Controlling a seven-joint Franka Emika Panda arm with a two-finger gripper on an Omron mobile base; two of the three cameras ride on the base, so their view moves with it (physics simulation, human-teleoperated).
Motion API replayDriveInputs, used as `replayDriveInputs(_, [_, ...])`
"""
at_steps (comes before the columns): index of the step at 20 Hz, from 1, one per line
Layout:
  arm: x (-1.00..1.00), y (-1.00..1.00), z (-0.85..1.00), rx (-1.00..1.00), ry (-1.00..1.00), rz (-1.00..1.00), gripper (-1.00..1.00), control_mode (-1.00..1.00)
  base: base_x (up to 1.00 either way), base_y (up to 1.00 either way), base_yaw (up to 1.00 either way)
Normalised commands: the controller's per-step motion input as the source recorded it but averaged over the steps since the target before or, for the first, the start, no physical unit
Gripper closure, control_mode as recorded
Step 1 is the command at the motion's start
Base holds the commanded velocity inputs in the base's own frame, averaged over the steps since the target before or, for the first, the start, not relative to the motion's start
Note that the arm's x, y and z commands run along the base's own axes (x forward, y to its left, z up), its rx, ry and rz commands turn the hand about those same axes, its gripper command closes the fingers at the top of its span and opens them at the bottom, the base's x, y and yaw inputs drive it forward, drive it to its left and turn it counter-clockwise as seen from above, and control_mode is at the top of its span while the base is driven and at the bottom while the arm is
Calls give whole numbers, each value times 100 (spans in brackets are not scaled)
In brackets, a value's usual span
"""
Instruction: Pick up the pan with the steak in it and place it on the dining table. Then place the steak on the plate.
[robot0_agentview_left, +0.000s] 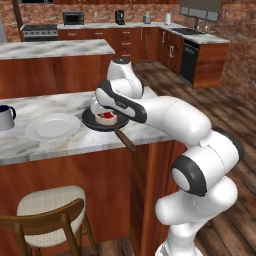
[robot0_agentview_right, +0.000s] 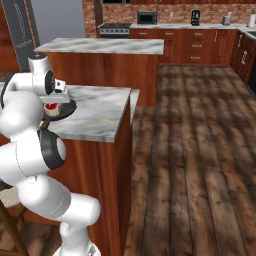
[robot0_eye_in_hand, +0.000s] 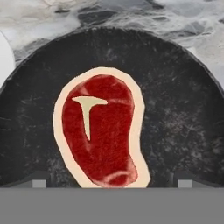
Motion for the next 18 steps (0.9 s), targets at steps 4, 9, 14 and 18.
replayDriveInputs(4, [14,2,-8,-2,0,1,-100,-100,0,0,0])
replayDriveInputs(9, [7,9,-11,0,0,1,-100,-100,0,0,0])
replayDriveInputs(14, [1,21,-14,0,0,0,-100,-100,0,0,0])
replayDriveInputs(18, [0,11,-2,0,0,0,-100,-100,0,0,0])
